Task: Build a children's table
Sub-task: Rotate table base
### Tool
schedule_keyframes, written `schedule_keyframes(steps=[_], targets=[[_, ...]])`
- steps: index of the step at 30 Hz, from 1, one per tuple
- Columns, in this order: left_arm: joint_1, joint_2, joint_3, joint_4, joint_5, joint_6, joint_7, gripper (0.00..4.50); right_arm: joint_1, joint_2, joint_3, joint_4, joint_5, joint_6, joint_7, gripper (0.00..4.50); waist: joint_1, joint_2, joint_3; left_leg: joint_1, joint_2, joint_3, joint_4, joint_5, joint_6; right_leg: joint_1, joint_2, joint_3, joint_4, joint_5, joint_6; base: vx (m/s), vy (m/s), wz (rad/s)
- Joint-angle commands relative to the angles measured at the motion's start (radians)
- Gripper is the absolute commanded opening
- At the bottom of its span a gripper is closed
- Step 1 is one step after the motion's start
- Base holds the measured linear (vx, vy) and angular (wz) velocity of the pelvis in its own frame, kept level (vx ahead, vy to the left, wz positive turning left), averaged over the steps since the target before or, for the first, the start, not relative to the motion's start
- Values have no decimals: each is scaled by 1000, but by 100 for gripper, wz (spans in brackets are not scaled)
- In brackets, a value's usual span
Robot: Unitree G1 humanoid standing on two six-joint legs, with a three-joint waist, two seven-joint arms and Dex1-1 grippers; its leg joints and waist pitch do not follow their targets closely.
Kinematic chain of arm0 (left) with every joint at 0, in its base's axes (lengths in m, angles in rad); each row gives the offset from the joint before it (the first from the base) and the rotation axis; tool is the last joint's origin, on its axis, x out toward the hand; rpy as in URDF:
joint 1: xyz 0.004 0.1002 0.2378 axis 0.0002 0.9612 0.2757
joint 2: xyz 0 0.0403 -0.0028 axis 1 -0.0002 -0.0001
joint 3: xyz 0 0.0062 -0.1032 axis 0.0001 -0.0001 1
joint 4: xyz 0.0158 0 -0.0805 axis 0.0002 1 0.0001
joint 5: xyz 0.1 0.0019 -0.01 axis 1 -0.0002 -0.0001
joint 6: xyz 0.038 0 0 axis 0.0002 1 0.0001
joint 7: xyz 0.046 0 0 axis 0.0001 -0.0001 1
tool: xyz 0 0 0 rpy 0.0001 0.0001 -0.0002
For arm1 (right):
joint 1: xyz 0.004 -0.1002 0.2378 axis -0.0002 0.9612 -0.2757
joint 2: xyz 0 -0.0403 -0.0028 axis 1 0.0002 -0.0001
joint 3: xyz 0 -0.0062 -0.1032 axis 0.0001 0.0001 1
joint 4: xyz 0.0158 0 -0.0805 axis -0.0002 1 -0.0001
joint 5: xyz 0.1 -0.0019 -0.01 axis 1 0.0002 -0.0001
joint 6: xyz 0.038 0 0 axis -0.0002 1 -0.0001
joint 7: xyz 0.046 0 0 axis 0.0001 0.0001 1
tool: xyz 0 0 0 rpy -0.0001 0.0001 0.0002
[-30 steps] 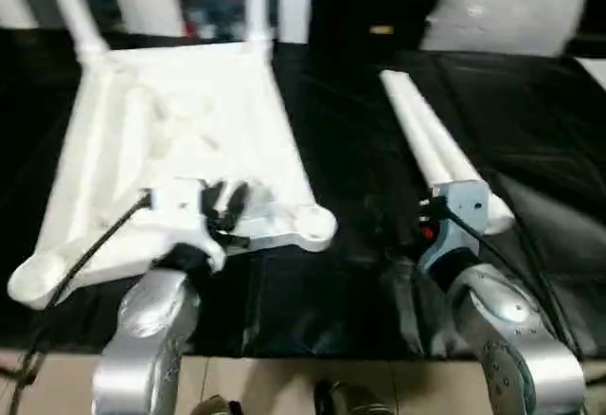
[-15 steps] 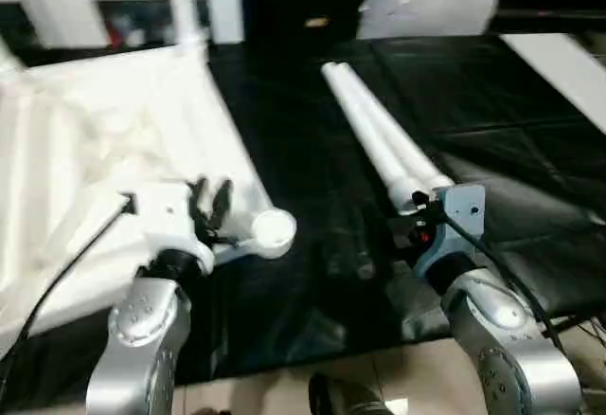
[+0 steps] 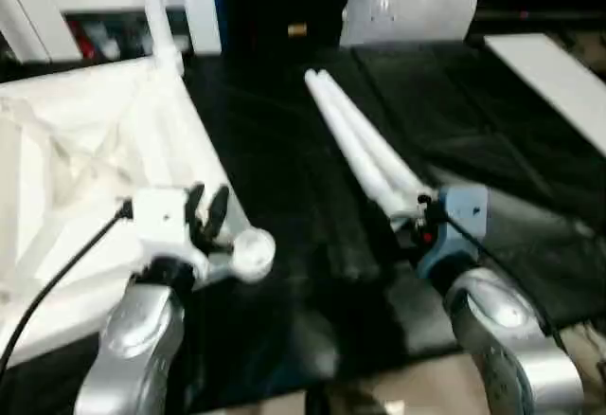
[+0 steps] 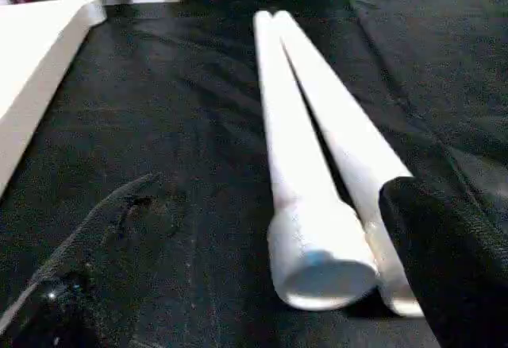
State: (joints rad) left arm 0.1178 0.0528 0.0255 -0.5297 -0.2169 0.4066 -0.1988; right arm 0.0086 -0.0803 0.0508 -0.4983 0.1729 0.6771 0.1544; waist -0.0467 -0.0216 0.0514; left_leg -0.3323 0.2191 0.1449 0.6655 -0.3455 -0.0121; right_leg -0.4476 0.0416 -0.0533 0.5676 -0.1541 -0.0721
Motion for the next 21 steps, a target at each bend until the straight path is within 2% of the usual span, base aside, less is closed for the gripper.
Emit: schedule_keyframes(steps=[1,2,4,5,7,8,9,10,11,12,13,14,17,18,21], targets=[[8,9,2,-21,-6,5,-12,190,6,-7,13,-6,5,3,13,450,12,10,-62,-5,-5,-4,-49,352,214,68,-97,43,-48,-167,-5,28,-59,14],[11,22,-4,-23,-3,8,-21,190,5,-14,21,-5,4,-2,23,450,18,0,-57,-16,-27,2,-48,317,175,81,-97,55,-46,-173,-1,0,0,0],[17,54,-20,-28,0,6,-56,190,8,-28,39,-9,4,-8,44,450,39,4,-57,-21,-34,-4,-62,255,114,100,-100,58,-45,-180,30,0,0,0],[19,56,-18,-31,-4,7,-59,190,12,-32,46,-12,7,-9,52,450,43,8,-56,-15,-30,-5,-67,254,102,96,-100,56,-44,-176,34,0,0,0],[24,61,-13,-34,-23,7,-73,190,17,-36,54,-14,11,-11,61,450,48,2,-53,-14,-23,-4,-79,226,77,97,-102,47,-48,-196,44,0,0,0],[27,68,-10,-35,-43,8,-92,190,19,-38,57,-14,14,-13,66,450,54,8,-48,-11,-18,-5,-87,199,57,94,-108,46,-51,-231,44,0,0,0],[34,95,-14,-38,-93,-10,-168,190,19,-40,62,-13,18,-14,73,450,57,2,-37,-4,-18,2,-96,126,29,87,-108,41,-69,-336,54,0,0,0],[48,128,-20,-47,-167,-16,-270,190,18,-41,67,-11,22,-19,80,450,59,1,-34,0,-20,1,-99,98,18,87,-113,40,-72,-384,62,0,0,0],[48,128,-20,-47,-167,-16,-270,190,18,-41,67,-11,22,-19,80,450,60,4,-34,3,-21,-1,-105,71,-1,88,-120,41,-74,-445,76,0,0,0],[63,183,-14,-44,-232,-27,-380,190,18,-45,77,-6,23,-24,89,450,60,9,-31,8,-20,-4,-108,48,-9,80,-121,37,-81,-473,88,-53,18,4],[63,183,-14,-44,-232,-27,-380,190,18,-45,77,-6,23,-24,89,450,60,9,-31,8,-20,-4,-108,48,-9,80,-121,37,-81,-473,88,-59,28,3],[64,223,5,-24,-231,-24,-409,195,16,-54,88,-4,19,-31,96,450,54,8,-30,5,-18,-7,-117,25,-17,83,-119,34,-78,-470,82,-89,45,5],[61,237,13,-19,-227,-26,-418,229,15,-57,86,-5,21,-30,100,450,50,14,-24,9,-16,-9,-120,-26,-23,80,-124,28,-85,-507,75,-37,22,2],[60,237,9,-17,-217,-32,-414,234,17,-56,82,-8,24,-31,100,450,45,11,-16,15,-19,-8,-121,-79,-27,78,-126,22,-99,-575,82,0,0,0],[71,240,-18,-4,-199,-43,-412,259,27,-60,81,-4,24,-40,103,450,46,7,-22,15,-27,-11,-119,-80,-27,80,-130,21,-103,-610,103,0,0,0]])
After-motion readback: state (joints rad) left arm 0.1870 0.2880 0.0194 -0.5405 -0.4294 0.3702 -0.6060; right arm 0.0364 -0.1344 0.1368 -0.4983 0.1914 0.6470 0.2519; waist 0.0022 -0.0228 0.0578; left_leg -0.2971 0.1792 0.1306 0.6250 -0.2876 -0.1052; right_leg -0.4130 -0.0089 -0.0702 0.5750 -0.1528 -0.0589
